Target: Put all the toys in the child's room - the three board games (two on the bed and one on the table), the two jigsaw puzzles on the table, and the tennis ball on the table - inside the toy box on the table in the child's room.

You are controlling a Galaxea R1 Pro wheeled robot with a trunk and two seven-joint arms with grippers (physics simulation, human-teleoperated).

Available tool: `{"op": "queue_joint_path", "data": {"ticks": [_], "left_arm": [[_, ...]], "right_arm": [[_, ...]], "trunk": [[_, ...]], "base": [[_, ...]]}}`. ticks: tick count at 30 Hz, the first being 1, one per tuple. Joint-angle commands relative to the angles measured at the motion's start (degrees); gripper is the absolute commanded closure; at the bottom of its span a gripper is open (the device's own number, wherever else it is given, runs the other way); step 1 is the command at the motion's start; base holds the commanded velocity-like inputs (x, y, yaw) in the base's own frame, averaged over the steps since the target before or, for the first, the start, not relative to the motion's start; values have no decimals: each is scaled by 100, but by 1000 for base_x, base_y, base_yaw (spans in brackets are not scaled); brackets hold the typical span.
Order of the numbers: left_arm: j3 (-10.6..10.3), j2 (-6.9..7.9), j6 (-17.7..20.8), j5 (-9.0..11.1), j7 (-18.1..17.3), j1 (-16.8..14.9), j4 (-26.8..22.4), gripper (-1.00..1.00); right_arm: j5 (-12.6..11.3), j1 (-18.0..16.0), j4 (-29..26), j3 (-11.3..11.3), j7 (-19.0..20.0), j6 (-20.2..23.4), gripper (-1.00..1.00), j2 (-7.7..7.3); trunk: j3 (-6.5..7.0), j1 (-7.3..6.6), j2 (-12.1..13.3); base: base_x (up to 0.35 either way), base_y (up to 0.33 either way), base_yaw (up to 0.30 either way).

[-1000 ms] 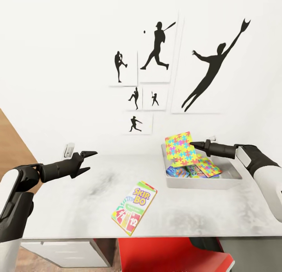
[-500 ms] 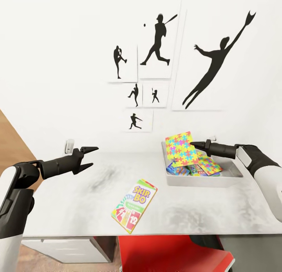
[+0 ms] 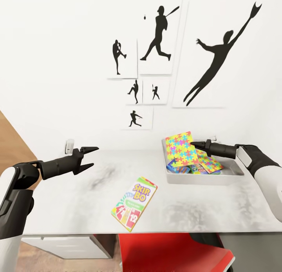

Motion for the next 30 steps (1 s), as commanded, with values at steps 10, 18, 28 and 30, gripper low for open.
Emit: {"op": "queue_joint_path", "data": {"ticks": [10, 18, 28, 30], "left_arm": [[6, 7, 13, 56, 57, -12, -3, -100], [6, 2, 13, 56, 56, -9, -3, -100], [6, -17, 13, 63, 50, -91, -3, -100], [6, -21, 16, 75, 49, -135, -3, -100]], "right_arm": [[-24, -6, 2, 7, 15, 31, 100, -9], [-34, -21, -13, -6, 11, 8, 100, -37], [-50, -97, -42, -17, 38, -51, 100, -48], [-52, -98, -71, -14, 55, -50, 100, -47]], "trunk": [[-104, 3, -12], [-177, 3, -12], [-269, 3, -12], [-287, 3, -12]], "base": [[0, 0, 0], [0, 0, 0], [0, 0, 0], [0, 0, 0]]}}
